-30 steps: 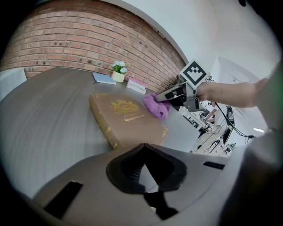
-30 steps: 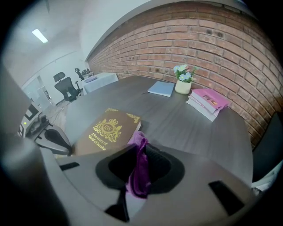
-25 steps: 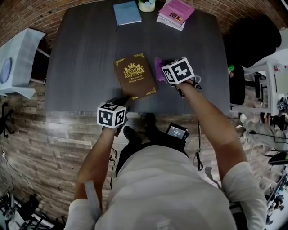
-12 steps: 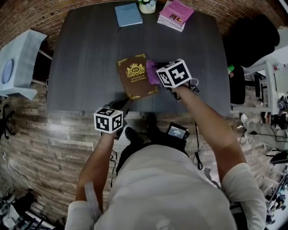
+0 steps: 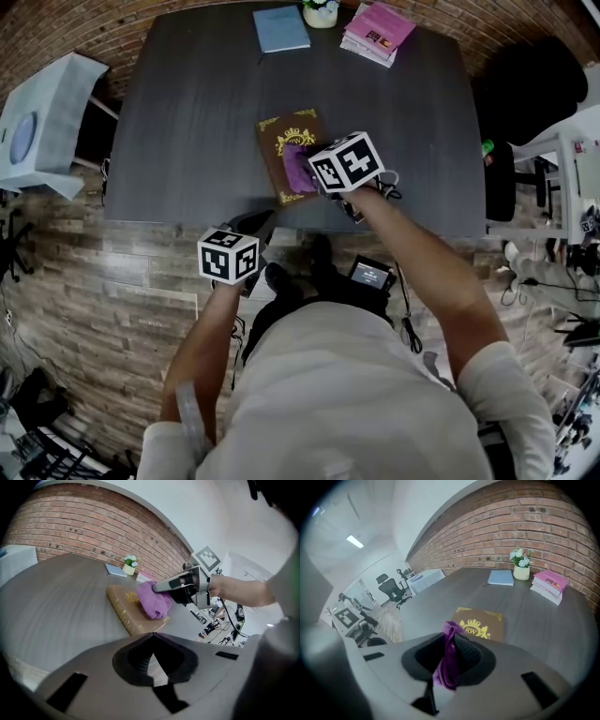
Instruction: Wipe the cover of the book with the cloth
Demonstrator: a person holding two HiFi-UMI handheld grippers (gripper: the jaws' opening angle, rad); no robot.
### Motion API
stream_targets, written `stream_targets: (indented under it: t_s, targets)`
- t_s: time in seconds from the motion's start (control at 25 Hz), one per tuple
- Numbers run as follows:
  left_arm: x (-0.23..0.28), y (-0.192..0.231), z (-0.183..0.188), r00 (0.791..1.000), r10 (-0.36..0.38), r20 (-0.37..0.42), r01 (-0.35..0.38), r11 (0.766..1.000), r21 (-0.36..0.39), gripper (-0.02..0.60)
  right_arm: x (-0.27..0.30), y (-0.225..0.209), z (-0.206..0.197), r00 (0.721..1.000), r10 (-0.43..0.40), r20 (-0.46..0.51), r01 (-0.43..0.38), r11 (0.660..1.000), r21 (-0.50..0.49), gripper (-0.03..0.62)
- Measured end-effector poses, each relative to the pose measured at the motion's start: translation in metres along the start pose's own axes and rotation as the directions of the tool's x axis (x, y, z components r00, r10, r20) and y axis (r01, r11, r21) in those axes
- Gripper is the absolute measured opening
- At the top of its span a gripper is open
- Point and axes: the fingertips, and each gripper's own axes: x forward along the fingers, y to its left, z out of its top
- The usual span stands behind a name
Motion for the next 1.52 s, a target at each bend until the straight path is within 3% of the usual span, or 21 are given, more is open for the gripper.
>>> stream_targets:
  t_s: [0.48, 0.68, 1.52]
  targets:
    - [-0.020, 0.000, -0.007, 0.999, -0.005, 0.034, 0.006, 1.000, -0.028, 0.008, 0.033, 0.054, -0.008, 0.987, 0.151, -0.057, -0.147, 0.987, 0.062, 0.072]
    - [-0.022, 0.004, -0.010, 1.000, 0.002, 0.027, -0.001, 0.999, -0.036, 0.008, 0.046, 0.046, -0.027, 0.987, 0.106, -0.121, -0.103, 0.994, 0.026, 0.072]
    - [0.010, -0.004, 0.007, 0.999, -0.041, 0.001, 0.041, 0.999, -0.018, 0.008, 0.017, -0.013, -0.048, 0.993, -0.001, -0.120, -0.001, 1.000, -0.018, 0.075]
